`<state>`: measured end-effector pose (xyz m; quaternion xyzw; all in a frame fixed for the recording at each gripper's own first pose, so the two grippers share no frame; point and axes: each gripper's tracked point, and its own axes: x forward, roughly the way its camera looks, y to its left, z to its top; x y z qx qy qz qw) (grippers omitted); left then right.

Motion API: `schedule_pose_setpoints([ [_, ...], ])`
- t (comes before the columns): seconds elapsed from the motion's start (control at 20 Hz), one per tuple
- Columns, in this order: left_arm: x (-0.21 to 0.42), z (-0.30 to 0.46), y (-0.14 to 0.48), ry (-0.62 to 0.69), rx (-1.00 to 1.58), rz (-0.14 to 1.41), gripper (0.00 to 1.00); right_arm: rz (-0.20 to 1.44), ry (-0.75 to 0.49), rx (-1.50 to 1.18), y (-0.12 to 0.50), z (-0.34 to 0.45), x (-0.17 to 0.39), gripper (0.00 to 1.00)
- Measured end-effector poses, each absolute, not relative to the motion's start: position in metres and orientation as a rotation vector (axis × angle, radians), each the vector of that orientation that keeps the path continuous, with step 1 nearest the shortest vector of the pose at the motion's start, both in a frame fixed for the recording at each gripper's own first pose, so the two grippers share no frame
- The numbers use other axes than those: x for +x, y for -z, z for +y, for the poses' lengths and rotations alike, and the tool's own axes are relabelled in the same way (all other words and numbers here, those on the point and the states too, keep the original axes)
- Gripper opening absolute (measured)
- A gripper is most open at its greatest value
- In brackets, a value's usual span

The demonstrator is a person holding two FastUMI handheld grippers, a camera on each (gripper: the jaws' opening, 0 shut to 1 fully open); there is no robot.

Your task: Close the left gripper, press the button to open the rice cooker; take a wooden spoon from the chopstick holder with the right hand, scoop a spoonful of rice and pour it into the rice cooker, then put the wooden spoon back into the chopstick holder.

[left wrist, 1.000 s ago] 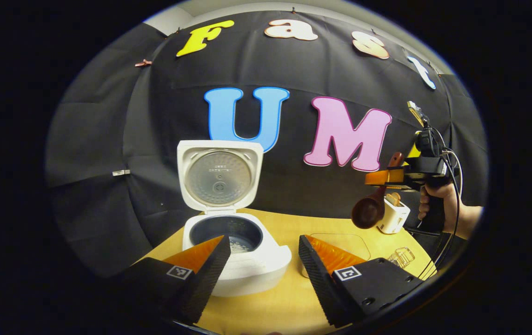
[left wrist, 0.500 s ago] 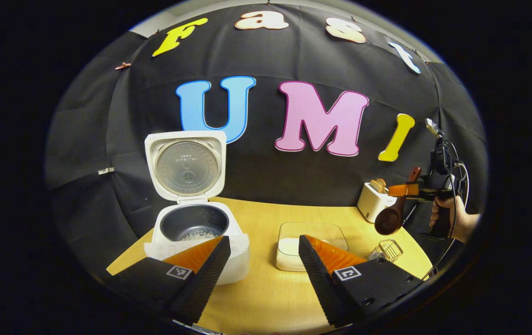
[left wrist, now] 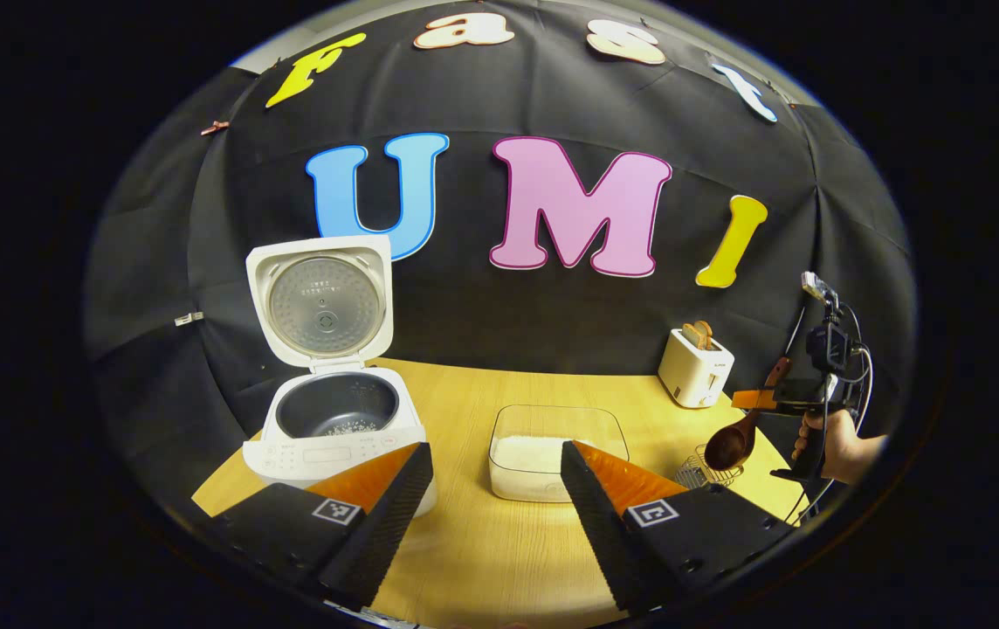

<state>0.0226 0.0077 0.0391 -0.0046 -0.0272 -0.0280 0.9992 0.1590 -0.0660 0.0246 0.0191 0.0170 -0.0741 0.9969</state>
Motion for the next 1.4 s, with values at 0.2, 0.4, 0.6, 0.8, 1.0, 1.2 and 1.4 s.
schedule_pose_setpoints([
  [0.2, 0.022, 0.015, -0.046, 0.032, -0.008, -0.067, 0.95, 0.101, 0.171, 0.108, 0.010, -0.074, 0.169, 0.19],
  [0.4, 0.022, 0.036, -0.059, -0.009, 0.004, -0.090, 0.95, 0.147, 0.195, 0.130, 0.033, -0.072, 0.175, 0.19],
  [0.6, 0.026, 0.067, -0.075, -0.054, 0.006, -0.121, 0.95, 0.163, 0.191, 0.107, 0.040, -0.063, 0.177, 0.21],
  [0.8, 0.034, 0.108, -0.103, -0.104, 0.003, -0.174, 0.95, 0.142, 0.209, 0.142, 0.032, -0.057, 0.170, 0.41],
  [1.0, 0.048, 0.147, -0.140, -0.114, -0.023, -0.227, 0.95, 0.119, 0.261, 0.166, 0.017, -0.063, 0.144, 1.00],
  [1.2, 0.070, 0.189, -0.182, -0.120, -0.052, -0.271, 0.94, 0.088, 0.309, 0.171, 0.012, -0.064, 0.107, 0.98],
  [1.4, 0.100, 0.229, -0.222, -0.138, -0.047, -0.321, 0.94, 0.085, 0.372, 0.145, 0.030, -0.059, 0.078, 0.98],
])
